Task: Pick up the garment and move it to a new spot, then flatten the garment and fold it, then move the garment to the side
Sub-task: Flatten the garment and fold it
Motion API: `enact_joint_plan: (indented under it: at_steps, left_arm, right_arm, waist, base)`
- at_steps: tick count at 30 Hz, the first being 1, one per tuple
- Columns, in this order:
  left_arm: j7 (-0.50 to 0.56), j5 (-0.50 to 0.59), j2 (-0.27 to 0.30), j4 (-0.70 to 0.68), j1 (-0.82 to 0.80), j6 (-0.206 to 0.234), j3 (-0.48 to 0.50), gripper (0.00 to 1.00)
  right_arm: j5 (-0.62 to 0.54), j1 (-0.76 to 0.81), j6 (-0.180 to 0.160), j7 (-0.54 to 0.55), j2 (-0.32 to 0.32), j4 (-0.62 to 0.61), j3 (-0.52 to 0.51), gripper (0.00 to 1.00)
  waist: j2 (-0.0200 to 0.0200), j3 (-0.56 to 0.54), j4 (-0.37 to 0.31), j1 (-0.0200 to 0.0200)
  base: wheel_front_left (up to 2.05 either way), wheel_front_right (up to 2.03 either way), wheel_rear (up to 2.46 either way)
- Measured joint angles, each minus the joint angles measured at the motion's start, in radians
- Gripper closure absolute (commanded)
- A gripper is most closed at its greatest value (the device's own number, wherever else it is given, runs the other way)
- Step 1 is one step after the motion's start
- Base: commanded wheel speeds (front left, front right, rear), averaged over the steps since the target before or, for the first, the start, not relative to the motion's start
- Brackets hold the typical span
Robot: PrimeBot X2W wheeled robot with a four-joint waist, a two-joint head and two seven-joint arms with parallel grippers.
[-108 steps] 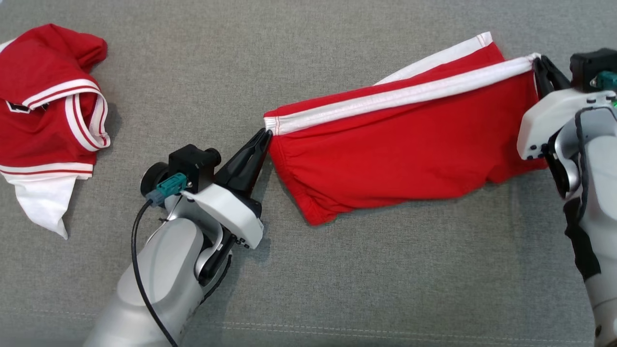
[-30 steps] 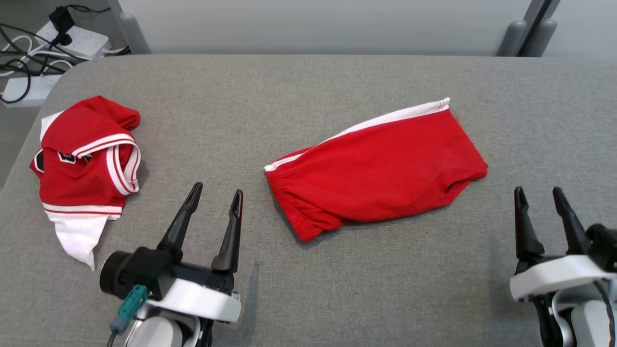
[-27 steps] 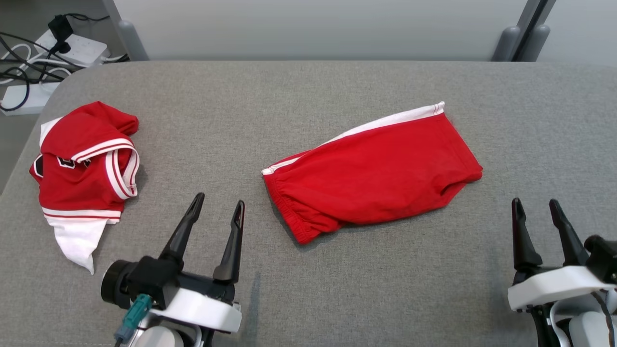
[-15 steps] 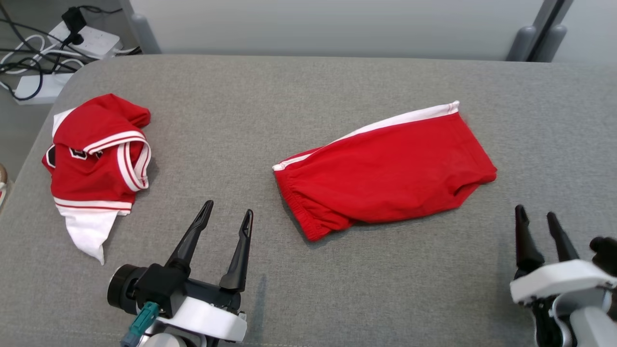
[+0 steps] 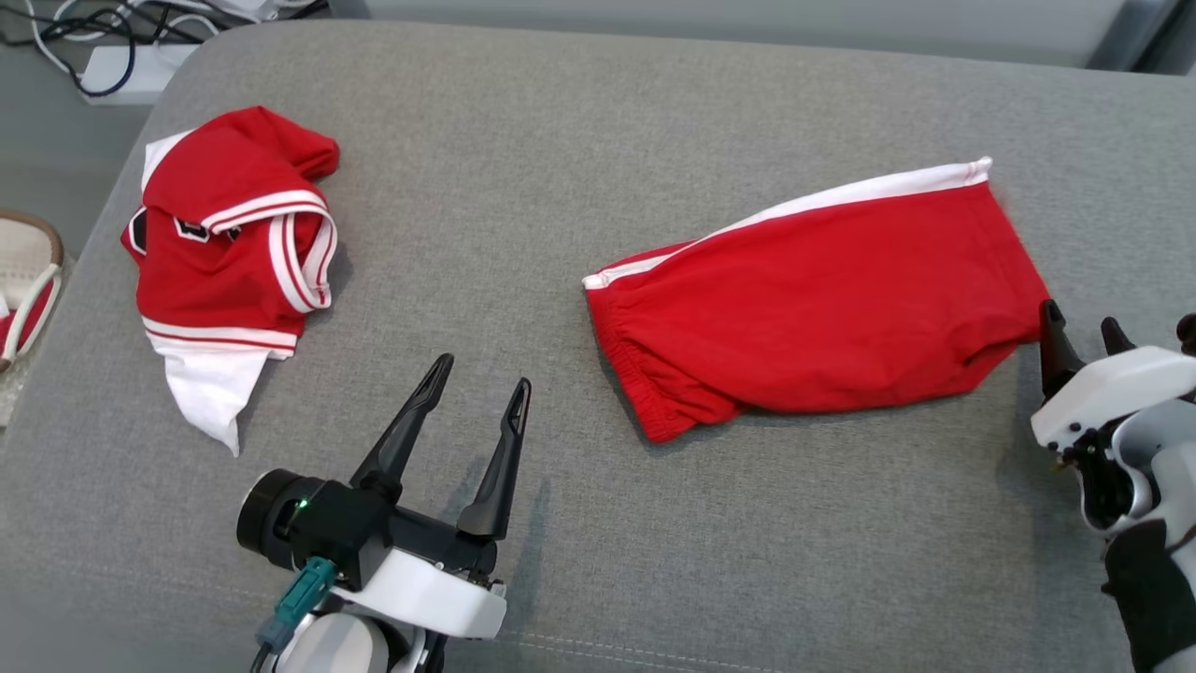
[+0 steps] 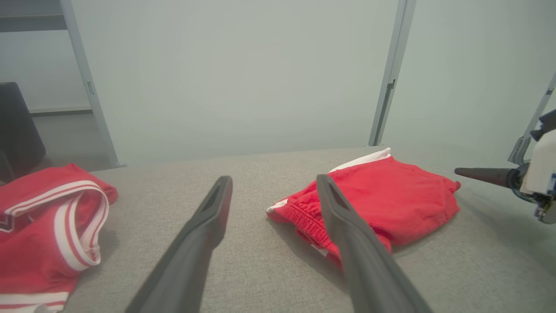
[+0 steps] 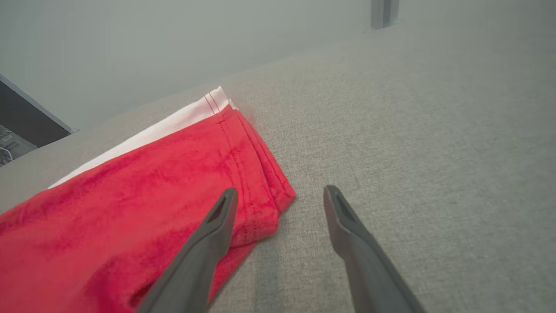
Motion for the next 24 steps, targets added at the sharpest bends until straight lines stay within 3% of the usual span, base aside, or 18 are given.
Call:
enact_joint_plan:
  at_steps: [14,16,17,18,19,24]
  left_arm:
    - [0.000,-0.003,-0.002,0.005,-0.061,-0.016,-0.013,0.00]
    - [0.000,-0.003,-0.002,0.005,-0.069,-0.016,-0.012,0.00]
    - [0.000,-0.002,-0.002,0.005,-0.069,-0.016,-0.011,0.00]
    - [0.000,-0.002,-0.002,0.006,-0.069,-0.016,-0.011,0.00]
    - [0.000,-0.002,-0.002,0.006,-0.069,-0.016,-0.010,0.00]
    - [0.000,0.000,-0.002,0.008,-0.068,-0.016,0.003,0.00]
  right_arm:
    - [-0.008,-0.190,0.000,0.059,-0.010,0.213,0.009,0.00]
    - [-0.008,-0.206,0.000,0.059,-0.010,0.236,0.009,0.37]
    - [-0.008,-0.212,0.000,0.058,-0.010,0.247,0.009,0.69]
    - [-0.008,-0.215,0.000,0.058,-0.011,0.255,0.008,0.93]
    - [-0.009,-0.219,0.000,0.058,-0.010,0.264,0.008,1.00]
    - [-0.010,-0.222,0.001,0.066,0.013,0.291,0.006,1.00]
  waist:
    - [0.0000,0.073,0.038,0.0000]
    - [0.0000,0.074,0.036,0.0000]
    - [0.0000,0.073,0.035,0.0000]
    - [0.0000,0.072,0.033,0.0000]
    - [0.0000,0.070,0.031,0.0000]
    - [0.0000,0.053,0.016,0.0000]
  base:
    - [0.00,0.00,0.00]
    - [0.00,0.00,0.00]
    - [0.00,0.00,0.00]
    - [0.00,0.00,0.00]
    - [0.00,0.00,0.00]
    - [0.00,0.00,0.00]
